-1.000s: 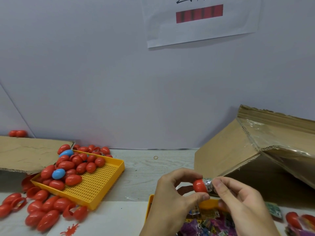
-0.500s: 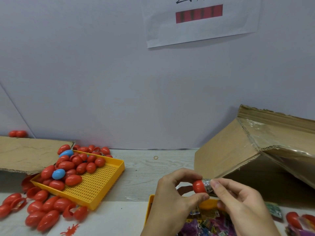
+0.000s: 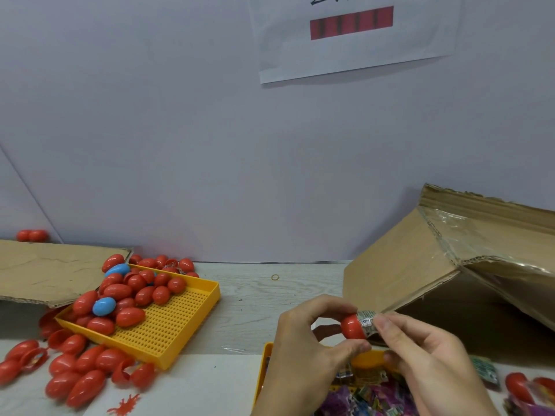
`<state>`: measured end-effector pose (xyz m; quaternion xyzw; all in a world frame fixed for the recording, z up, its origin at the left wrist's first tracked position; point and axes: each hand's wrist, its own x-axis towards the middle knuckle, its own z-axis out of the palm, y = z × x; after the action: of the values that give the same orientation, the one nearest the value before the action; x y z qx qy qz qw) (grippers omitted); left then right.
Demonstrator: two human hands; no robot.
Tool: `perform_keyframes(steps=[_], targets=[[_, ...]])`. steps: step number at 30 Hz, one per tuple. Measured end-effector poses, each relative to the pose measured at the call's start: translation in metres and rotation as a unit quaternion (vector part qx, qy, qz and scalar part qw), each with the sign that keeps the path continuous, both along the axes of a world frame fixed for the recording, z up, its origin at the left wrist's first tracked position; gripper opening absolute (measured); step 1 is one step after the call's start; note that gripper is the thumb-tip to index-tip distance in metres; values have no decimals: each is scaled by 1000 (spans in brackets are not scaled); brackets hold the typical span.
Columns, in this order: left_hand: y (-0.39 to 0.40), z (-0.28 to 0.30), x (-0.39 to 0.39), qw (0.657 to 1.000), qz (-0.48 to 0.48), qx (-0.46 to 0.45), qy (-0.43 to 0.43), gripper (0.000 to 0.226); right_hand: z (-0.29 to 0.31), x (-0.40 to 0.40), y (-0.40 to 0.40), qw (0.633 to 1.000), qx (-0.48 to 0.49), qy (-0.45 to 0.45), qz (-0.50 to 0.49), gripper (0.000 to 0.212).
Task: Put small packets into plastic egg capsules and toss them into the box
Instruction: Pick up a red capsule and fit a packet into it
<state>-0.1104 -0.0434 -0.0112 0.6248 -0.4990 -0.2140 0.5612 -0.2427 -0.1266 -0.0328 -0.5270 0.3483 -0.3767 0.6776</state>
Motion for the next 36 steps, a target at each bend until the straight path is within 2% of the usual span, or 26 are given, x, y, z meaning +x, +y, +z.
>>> perform_keyframes(steps=[3, 7, 11, 18, 23, 28, 32, 35, 36], targets=[[0, 0, 1, 1000, 5, -6, -19, 40, 1, -1, 0, 1000, 19, -8, -3, 37], [-1, -2, 1, 999, 18, -10, -49, 39, 0, -1, 0, 999, 36, 7, -7, 43], [-3, -3, 0, 996, 31, -21, -75, 40, 6, 1, 2, 1000, 27, -5, -1, 21], [-4, -6, 0, 994, 34, -38, -101, 34, 13, 2, 8, 999, -19, 29, -18, 11], [-4, -6, 0, 993, 25, -46, -108, 40, 19, 1, 16, 994, -79, 70, -36, 14], [-3, -5, -1, 993, 16, -48, -109, 32, 20, 1, 18, 989, -109, 86, -51, 9], [-3, -4, -2, 995, 27, -50, -86, 29, 20, -1, 18, 989, -117, 82, -44, 30], [-2, -3, -4, 996, 31, -42, -76, 30, 19, -1, 19, 987, -136, 80, -34, 16], [-2, -3, -4, 996, 33, -39, -75, 31, 17, -1, 19, 983, -156, 86, -33, 24]])
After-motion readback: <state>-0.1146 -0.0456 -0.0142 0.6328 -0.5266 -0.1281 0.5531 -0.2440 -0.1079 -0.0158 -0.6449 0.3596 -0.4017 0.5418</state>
